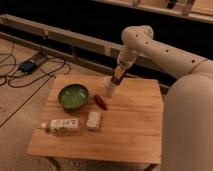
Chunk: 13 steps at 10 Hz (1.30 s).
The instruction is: Place the eraser in the ceramic cup
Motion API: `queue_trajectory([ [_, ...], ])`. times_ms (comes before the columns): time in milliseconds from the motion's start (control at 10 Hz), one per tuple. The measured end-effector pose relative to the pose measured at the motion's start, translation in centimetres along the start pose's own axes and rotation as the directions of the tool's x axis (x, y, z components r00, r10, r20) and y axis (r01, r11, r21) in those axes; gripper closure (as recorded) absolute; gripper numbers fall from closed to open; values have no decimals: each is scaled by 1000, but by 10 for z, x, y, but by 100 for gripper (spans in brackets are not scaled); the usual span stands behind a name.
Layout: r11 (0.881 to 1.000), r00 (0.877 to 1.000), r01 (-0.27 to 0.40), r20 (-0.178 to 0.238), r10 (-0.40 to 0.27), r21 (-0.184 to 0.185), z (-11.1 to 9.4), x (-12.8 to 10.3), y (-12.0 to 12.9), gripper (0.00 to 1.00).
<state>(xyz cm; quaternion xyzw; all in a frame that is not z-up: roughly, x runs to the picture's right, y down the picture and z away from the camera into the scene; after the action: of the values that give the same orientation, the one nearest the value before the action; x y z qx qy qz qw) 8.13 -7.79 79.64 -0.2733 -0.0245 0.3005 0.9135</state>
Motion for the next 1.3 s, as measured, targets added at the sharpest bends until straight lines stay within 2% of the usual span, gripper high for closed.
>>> queue_trajectory([
  [700,1000,1000,21,-14,-21,0,7,-21,11,20],
  [900,1000,1000,20,-13,-20,-2,7,-21,12,20],
  [1000,1000,1000,15,-6,-15,-5,5,-19,13,20],
  [1300,1000,1000,-3,18,3,-13,-5,13,12,20],
])
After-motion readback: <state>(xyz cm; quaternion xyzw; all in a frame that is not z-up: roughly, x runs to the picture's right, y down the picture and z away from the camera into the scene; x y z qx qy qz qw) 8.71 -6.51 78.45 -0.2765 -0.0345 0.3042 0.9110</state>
